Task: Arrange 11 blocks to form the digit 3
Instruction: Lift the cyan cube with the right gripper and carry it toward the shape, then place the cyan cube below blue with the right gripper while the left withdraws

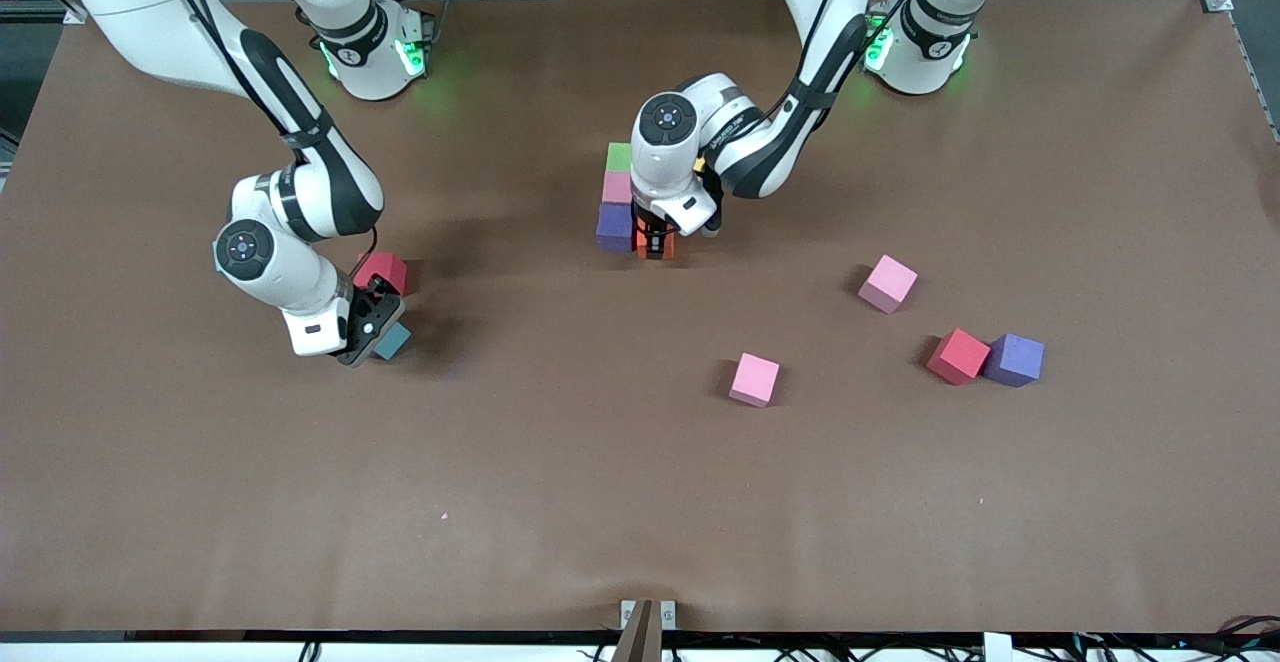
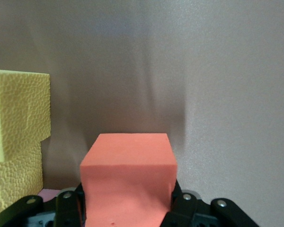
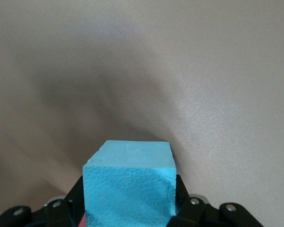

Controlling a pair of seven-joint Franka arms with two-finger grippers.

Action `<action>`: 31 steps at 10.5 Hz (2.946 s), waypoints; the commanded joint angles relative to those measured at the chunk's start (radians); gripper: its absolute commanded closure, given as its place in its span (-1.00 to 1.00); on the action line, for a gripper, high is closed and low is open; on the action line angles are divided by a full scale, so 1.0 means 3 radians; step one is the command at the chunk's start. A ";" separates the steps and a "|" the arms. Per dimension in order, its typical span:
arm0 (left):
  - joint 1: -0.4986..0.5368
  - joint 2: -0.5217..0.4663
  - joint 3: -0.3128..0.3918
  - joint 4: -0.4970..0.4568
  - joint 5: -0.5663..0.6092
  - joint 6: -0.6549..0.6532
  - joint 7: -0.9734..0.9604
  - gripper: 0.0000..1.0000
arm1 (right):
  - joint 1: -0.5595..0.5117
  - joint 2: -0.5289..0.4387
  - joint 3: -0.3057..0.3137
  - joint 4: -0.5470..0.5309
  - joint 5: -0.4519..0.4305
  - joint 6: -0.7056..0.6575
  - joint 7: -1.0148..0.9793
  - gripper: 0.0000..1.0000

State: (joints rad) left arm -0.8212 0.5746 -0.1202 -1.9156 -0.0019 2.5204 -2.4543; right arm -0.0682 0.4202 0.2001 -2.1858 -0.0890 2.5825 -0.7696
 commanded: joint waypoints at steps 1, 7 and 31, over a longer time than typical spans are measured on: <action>-0.0049 -0.0018 0.0027 -0.0022 0.0093 0.0051 -0.0113 0.87 | -0.0064 -0.0025 0.0064 0.0015 -0.0051 0.0003 -0.0032 0.18; -0.0085 -0.0013 0.0027 -0.0016 0.0093 0.0051 -0.0113 0.85 | 0.0455 -0.0179 0.0090 0.0332 -0.0051 -0.0202 0.1016 0.65; 0.1080 -0.0767 0.0038 0.0549 0.0058 -0.1241 0.2559 -1.00 | 0.2114 0.0578 0.0121 0.1012 -0.0092 -0.0233 0.5843 0.68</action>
State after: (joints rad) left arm -0.5249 0.2636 -0.0999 -1.8809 0.0070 2.2322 -1.7623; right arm 0.5541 0.5858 0.2403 -1.9015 -0.0914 2.5281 0.9520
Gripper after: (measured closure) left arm 0.000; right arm 0.467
